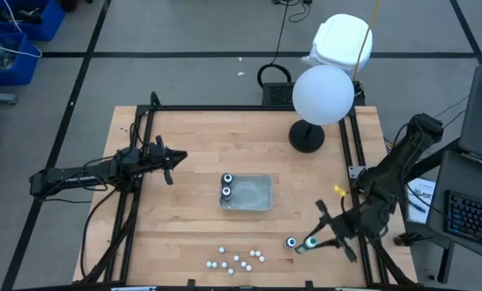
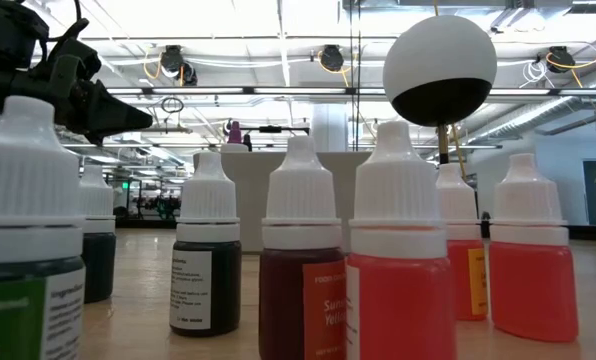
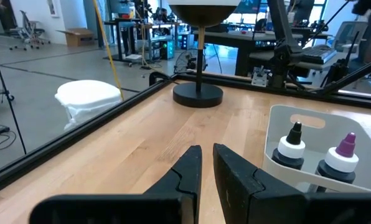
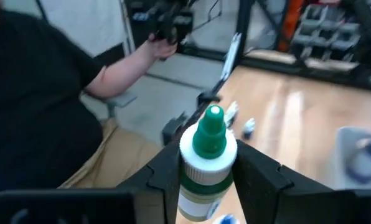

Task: Pick & Place food coloring
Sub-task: Put the large green food coloring bottle into the gray bin

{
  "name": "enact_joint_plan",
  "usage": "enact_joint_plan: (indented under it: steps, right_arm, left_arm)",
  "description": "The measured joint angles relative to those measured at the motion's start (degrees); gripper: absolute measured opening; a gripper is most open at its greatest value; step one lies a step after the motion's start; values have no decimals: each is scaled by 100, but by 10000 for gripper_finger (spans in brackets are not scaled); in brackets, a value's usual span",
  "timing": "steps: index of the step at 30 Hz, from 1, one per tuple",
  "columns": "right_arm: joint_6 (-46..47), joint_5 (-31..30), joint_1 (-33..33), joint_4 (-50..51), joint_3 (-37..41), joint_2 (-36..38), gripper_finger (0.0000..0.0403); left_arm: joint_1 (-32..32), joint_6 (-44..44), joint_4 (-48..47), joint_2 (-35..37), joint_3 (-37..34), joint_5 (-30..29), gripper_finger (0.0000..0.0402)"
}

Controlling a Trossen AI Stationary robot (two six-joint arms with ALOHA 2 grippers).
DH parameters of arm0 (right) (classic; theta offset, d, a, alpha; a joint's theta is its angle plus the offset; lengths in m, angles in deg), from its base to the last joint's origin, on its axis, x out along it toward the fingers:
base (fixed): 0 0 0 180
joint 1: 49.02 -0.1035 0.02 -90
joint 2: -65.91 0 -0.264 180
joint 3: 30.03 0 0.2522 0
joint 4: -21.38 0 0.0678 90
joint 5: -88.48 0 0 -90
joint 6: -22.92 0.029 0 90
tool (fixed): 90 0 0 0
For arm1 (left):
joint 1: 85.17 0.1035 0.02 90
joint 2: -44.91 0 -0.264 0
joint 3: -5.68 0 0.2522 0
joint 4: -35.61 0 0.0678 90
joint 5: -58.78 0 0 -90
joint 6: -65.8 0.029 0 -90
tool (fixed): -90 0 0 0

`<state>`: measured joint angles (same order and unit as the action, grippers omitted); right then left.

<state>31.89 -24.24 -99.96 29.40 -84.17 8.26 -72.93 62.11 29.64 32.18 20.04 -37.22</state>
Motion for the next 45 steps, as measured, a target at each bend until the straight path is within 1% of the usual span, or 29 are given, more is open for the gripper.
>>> enact_joint_plan:
  steps: [5,9,13,17,19,22,25,29,31,36,41,45]
  right_arm:
    - [-320,5,513,168,0,578,109]
    - [-715,5,1081,271,0,834,113]
    - [-1163,5,1819,174,0,902,110]
    - [-1376,39,2564,-161,-1,803,111]
    - [-1504,212,2926,-289,0,696,112]
    - [-1570,847,3476,-556,-2,429,110]
    - [-1569,1505,3931,-1034,-2,-18,110]
    - [-1550,2191,4380,-1804,-4,-660,112]
    - [-1548,2425,4570,-1894,-70,-963,110]
    - [-1549,2445,4836,-1838,-460,-1693,112]
    - [-1706,2449,4873,-1646,-1020,-2464,111]
    - [-1718,2439,4873,-1446,-1207,-2819,110]
  left_arm:
    - [1,-1,2,0,0,-4,47]
    - [1,1,2,-1,0,-7,47]
    - [0,1,4,0,0,-7,47]
    - [1,8,4,-1,0,-9,47]
    - [1,22,9,0,0,-9,47]
    - [1,33,11,0,0,-11,47]
    - [0,36,16,-1,0,-13,47]
    - [1,39,22,-2,0,-13,47]
    - [1,38,22,0,0,-13,47]
    - [-1,40,20,-2,0,-15,47]
    - [1,51,18,-1,0,-15,47]
    - [-1,51,15,-2,0,-15,47]
